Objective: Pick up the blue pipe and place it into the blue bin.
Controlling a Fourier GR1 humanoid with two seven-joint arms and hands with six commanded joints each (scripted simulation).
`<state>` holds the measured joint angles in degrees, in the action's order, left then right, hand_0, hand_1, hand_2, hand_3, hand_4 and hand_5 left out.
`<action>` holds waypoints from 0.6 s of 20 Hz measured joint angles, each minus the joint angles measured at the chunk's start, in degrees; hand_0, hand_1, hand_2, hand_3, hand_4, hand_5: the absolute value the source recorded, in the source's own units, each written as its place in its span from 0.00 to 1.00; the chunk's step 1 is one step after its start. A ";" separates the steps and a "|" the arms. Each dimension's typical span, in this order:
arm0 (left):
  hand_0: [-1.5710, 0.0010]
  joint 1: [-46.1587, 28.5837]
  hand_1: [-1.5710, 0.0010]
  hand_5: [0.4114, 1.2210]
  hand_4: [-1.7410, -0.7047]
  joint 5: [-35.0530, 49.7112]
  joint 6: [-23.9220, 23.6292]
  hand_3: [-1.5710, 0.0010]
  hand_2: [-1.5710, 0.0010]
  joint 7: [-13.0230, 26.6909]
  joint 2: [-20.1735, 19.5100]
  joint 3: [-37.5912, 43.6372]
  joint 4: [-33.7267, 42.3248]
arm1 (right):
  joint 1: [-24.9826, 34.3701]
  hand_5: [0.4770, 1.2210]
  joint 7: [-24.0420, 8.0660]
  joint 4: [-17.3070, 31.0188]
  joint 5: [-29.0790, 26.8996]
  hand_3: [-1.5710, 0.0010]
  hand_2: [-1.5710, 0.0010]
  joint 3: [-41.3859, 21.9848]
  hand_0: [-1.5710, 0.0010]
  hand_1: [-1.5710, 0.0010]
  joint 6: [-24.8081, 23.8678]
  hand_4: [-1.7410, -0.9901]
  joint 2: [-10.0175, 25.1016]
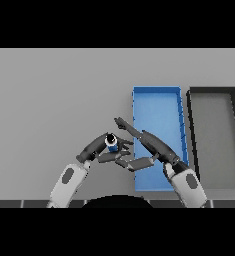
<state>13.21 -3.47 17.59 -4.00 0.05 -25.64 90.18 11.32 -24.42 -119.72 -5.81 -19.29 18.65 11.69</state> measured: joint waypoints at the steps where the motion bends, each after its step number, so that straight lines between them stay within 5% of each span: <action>1: 0.00 0.97 0.00 1.00 0.27 -0.47 -0.01 0.00 0.00 0.62 0.55 0.48 -1.00 | 2.74 0.10 -0.35 0.14 0.07 1.00 0.97 -0.77 1.00 1.00 -0.20 0.65 -0.78; 9: 0.00 -0.81 0.00 1.00 0.26 -1.43 2.66 0.00 0.00 1.50 0.80 2.44 -0.35 | 14.22 0.04 -6.43 6.60 -0.72 0.99 0.93 -2.29 0.98 0.96 1.93 0.73 -2.87; 12: 0.00 -0.70 0.00 1.00 0.22 -2.31 3.19 0.00 0.00 2.47 1.09 3.20 -0.20 | 17.35 0.01 -8.00 9.26 -0.76 0.85 0.76 -2.69 0.79 0.77 2.53 0.62 -4.11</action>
<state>12.51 -5.78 20.78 -1.53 1.14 -22.44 89.99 28.67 -32.42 -110.46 -6.57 -21.97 21.18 7.58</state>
